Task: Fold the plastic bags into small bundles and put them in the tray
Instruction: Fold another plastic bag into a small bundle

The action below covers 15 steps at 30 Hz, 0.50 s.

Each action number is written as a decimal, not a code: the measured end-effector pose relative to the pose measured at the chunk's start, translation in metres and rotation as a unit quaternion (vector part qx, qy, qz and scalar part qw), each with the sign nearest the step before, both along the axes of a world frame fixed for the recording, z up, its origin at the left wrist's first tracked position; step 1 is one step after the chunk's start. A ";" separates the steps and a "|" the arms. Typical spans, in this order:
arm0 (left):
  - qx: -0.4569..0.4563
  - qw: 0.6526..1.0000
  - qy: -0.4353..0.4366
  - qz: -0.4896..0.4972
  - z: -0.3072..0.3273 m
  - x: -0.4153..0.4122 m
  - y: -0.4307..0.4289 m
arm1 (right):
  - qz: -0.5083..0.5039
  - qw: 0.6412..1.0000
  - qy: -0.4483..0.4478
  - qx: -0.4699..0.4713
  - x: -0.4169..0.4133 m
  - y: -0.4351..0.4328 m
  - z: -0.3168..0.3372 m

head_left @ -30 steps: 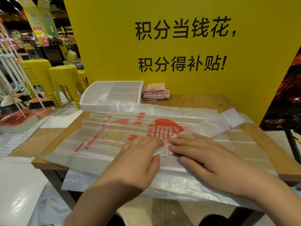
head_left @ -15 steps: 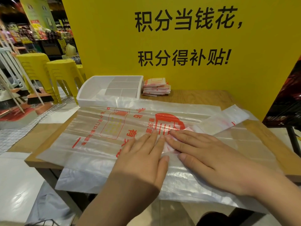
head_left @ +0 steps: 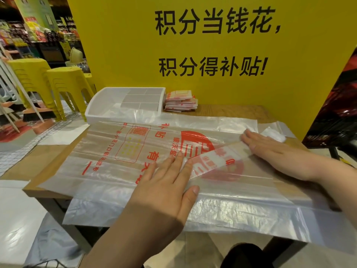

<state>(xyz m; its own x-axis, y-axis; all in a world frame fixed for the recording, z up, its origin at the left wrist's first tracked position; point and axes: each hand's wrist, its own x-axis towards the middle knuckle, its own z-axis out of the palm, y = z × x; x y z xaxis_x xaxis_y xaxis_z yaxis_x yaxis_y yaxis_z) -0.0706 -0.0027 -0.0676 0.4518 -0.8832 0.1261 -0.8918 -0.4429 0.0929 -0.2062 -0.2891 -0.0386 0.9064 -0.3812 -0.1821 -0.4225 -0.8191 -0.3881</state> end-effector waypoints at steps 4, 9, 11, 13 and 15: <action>0.025 1.000 -0.009 -0.003 0.002 0.000 0.000 | -0.045 0.996 0.014 -0.069 0.004 -0.013 -0.006; 0.016 1.000 0.005 0.003 0.006 -0.002 0.000 | -0.105 0.972 0.026 -0.207 0.007 0.011 0.000; -0.005 1.000 -0.007 0.011 0.010 -0.004 0.000 | -0.055 0.959 -0.036 -0.274 -0.002 0.046 0.000; -0.024 0.999 -0.027 0.026 0.012 -0.008 0.000 | -0.004 0.973 -0.087 -0.212 -0.011 0.081 -0.002; -0.025 0.998 -0.043 0.040 0.014 -0.010 0.001 | 0.004 0.981 -0.122 -0.150 -0.016 0.098 -0.007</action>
<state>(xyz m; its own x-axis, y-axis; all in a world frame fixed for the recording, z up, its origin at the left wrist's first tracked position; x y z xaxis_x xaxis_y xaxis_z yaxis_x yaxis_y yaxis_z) -0.0808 -0.0015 -0.0537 0.5064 -0.8361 0.2109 -0.8592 -0.5100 0.0410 -0.2221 -0.1915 -0.0460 0.9125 -0.3763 0.1604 -0.3392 -0.9152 -0.2174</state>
